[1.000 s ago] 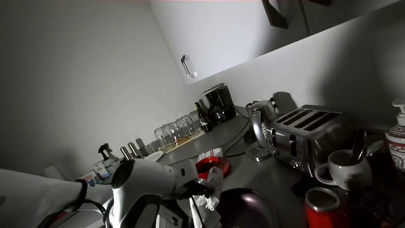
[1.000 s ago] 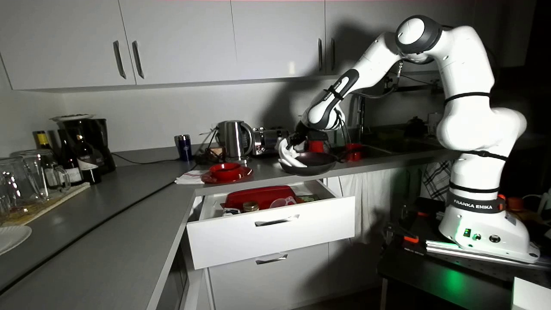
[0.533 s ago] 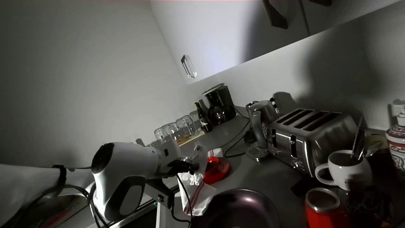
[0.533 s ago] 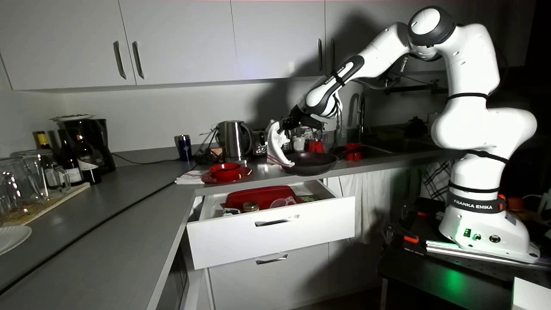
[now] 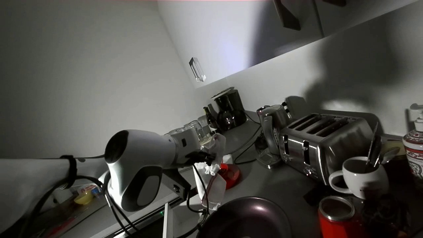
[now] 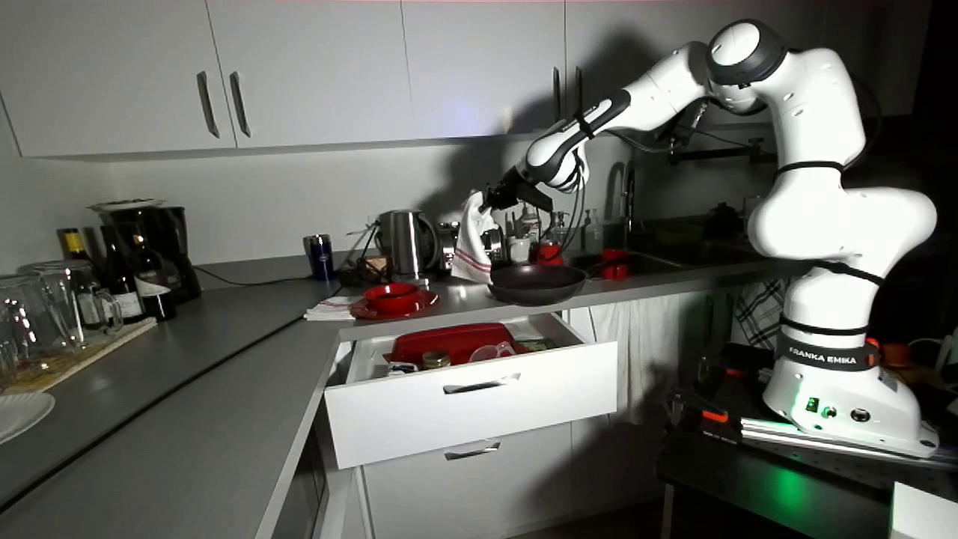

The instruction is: Use the cloth to wipe the plate

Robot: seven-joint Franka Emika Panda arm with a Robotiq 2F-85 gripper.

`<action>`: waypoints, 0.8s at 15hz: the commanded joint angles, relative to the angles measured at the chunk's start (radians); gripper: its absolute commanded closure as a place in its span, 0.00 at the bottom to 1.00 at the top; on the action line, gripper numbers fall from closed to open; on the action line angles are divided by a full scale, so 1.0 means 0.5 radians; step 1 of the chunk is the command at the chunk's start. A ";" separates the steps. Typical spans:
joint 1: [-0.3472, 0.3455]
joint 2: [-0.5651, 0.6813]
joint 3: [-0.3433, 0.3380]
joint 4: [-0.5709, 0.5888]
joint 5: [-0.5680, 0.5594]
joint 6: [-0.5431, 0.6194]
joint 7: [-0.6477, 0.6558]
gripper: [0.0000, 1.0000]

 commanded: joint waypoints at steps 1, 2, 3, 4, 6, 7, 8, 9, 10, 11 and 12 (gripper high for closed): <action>0.192 0.136 -0.162 0.273 0.010 -0.121 0.125 0.93; 0.287 0.167 -0.259 0.346 -0.009 -0.152 0.178 0.93; 0.450 0.167 -0.416 0.420 0.142 -0.185 0.107 0.93; 0.556 0.193 -0.524 0.490 0.166 -0.224 0.128 0.93; 0.836 0.261 -0.817 0.657 0.228 -0.290 0.164 0.93; 0.969 0.292 -0.958 0.734 0.262 -0.321 0.187 0.93; 1.099 0.334 -1.098 0.822 0.296 -0.348 0.213 0.93; 1.200 0.385 -1.210 0.908 0.312 -0.374 0.246 0.93; 1.288 0.444 -1.311 1.004 0.325 -0.405 0.284 0.93; 1.362 0.494 -1.400 1.088 0.337 -0.437 0.326 0.93; 1.423 0.552 -1.479 1.178 0.343 -0.470 0.368 0.93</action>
